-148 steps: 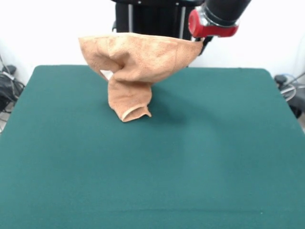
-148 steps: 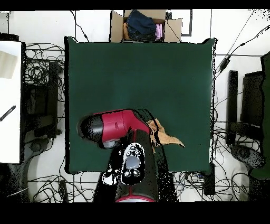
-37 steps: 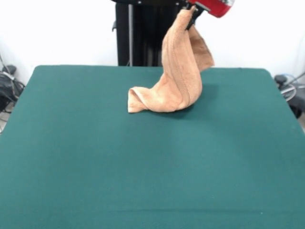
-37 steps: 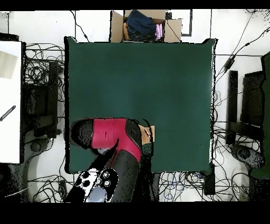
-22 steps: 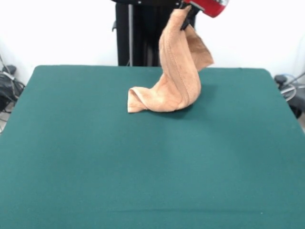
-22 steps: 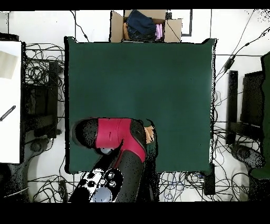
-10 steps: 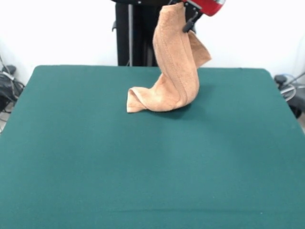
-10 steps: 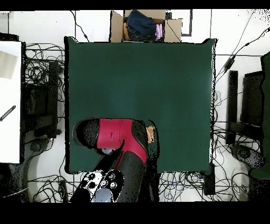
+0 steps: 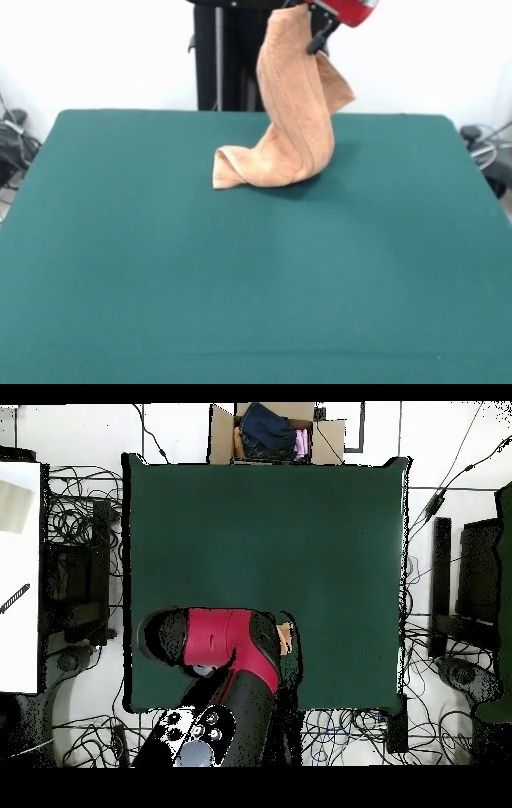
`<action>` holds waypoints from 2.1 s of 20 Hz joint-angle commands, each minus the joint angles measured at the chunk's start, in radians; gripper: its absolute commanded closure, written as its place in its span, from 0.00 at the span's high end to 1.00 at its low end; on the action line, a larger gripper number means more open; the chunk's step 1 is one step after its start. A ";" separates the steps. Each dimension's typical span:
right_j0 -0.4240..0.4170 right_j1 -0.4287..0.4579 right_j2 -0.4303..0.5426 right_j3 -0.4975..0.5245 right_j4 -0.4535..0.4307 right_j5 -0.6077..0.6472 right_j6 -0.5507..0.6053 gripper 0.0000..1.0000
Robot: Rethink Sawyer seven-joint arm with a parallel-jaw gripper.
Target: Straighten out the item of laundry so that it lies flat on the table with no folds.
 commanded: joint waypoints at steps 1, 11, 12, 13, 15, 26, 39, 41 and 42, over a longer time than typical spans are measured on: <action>-0.006 0.013 0.038 0.055 -0.009 -0.078 0.182 1.00; 0.055 0.049 0.046 -0.011 -0.039 0.002 0.176 1.00; 0.070 0.054 0.037 -0.022 -0.048 0.014 0.185 1.00; 0.082 0.055 0.030 -0.027 -0.050 0.020 0.195 1.00; 0.099 0.061 0.022 -0.038 -0.047 0.039 0.211 1.00; 0.144 0.074 -0.012 -0.055 -0.036 0.053 0.224 1.00; 0.169 0.083 -0.029 -0.055 -0.016 0.060 0.239 1.00; 0.182 0.087 -0.040 -0.063 -0.016 0.077 0.239 1.00; 0.196 0.094 -0.050 -0.075 -0.025 0.089 0.243 1.00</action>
